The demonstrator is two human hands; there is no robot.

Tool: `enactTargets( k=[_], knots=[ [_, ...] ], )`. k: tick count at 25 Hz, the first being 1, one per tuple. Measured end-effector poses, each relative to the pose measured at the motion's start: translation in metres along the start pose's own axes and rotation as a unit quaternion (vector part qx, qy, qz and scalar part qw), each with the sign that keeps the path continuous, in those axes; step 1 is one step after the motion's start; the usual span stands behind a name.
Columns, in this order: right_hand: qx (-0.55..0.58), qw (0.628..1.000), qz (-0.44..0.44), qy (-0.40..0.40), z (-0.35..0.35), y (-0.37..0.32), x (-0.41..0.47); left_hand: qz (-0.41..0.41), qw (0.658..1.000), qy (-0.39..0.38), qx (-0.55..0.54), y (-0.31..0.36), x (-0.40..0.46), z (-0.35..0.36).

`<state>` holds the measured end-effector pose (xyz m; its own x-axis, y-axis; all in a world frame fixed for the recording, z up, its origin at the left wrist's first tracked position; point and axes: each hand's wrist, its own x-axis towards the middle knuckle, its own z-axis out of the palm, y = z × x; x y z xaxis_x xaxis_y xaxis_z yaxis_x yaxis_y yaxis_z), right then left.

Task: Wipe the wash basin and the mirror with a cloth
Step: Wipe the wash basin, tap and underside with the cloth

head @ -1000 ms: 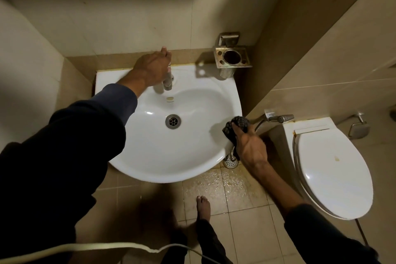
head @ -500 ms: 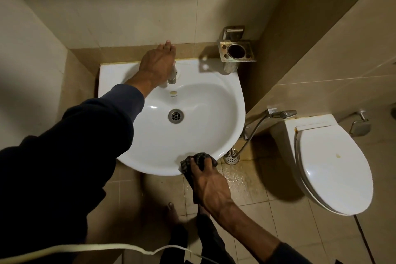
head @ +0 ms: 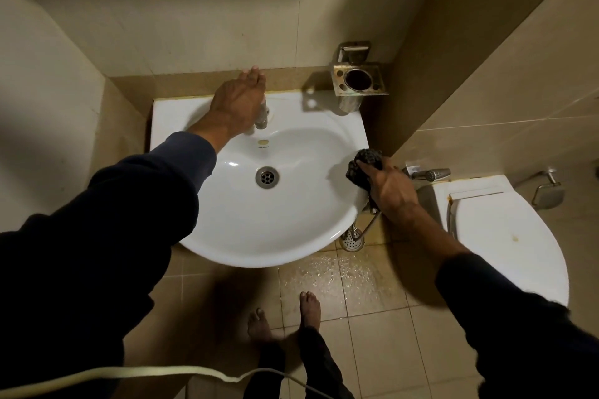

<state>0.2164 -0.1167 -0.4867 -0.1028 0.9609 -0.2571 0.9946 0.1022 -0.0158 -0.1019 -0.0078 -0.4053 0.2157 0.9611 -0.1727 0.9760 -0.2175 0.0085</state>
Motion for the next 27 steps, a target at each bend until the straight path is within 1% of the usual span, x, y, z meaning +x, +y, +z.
enactTargets(
  k=[3,5,7,9,10,12,13,14,15,17,18,19,20,22,23,24,25,27],
  knots=[
    [-0.003,1.0,-0.002,-0.003,-0.009,-0.003,0.035,0.005,1.0,0.007,0.006,-0.002,0.0,0.003],
    [0.007,1.0,0.009,0.0,-0.01,-0.007,0.034,0.012,1.0,0.016,-0.005,-0.003,-0.004,0.003],
    [0.02,0.999,0.03,0.004,-0.004,-0.008,0.014,0.021,0.996,0.053,-0.07,-0.001,-0.014,0.0],
    [0.045,0.998,0.045,0.002,0.009,-0.012,-0.021,0.008,0.977,0.117,-0.176,0.001,-0.034,-0.001],
    [0.064,0.997,0.043,0.007,0.014,-0.016,-0.041,-0.016,0.965,0.148,-0.216,0.001,-0.049,0.003],
    [0.163,0.986,0.027,0.011,0.023,-0.032,-0.086,-0.094,0.938,0.199,-0.269,-0.002,-0.092,0.02],
    [0.204,0.979,0.012,0.003,0.026,-0.044,-0.106,-0.151,0.917,0.222,-0.294,-0.006,-0.117,0.033],
    [0.217,0.976,-0.008,-0.011,0.029,-0.057,-0.121,-0.219,0.891,0.24,-0.316,-0.01,-0.143,0.048],
    [0.206,0.978,-0.029,-0.017,0.034,-0.07,-0.133,-0.292,0.858,0.254,-0.337,-0.013,-0.169,0.062],
    [0.149,0.985,-0.082,-0.027,0.047,-0.097,-0.146,-0.43,0.77,0.262,-0.392,-0.017,-0.216,0.09],
    [0.125,0.986,-0.102,-0.032,0.053,-0.112,-0.149,-0.481,0.724,0.25,-0.426,-0.017,-0.233,0.102],
    [0.102,0.987,-0.121,-0.037,0.06,-0.124,-0.149,-0.519,0.679,0.222,-0.469,-0.016,-0.245,0.115],
    [0.09,0.985,-0.14,-0.05,0.062,-0.139,-0.15,-0.54,0.631,0.187,-0.525,-0.016,-0.255,0.127],
    [0.089,0.979,-0.166,-0.077,0.057,-0.171,-0.149,-0.518,0.521,0.143,-0.663,-0.013,-0.261,0.142],
    [0.08,0.975,-0.189,-0.081,0.053,-0.189,-0.147,-0.498,0.486,0.131,-0.706,-0.012,-0.265,0.144],
    [0.068,0.972,-0.21,-0.078,0.049,-0.207,-0.145,-0.48,0.479,0.123,-0.725,-0.012,-0.267,0.145],
    [0.06,0.969,-0.229,-0.074,0.044,-0.224,-0.142,-0.468,0.481,0.122,-0.731,-0.012,-0.268,0.143],
    [0.059,0.96,-0.261,-0.087,0.034,-0.262,-0.134,-0.463,0.472,0.126,-0.739,-0.016,-0.272,0.139]
  ],
)
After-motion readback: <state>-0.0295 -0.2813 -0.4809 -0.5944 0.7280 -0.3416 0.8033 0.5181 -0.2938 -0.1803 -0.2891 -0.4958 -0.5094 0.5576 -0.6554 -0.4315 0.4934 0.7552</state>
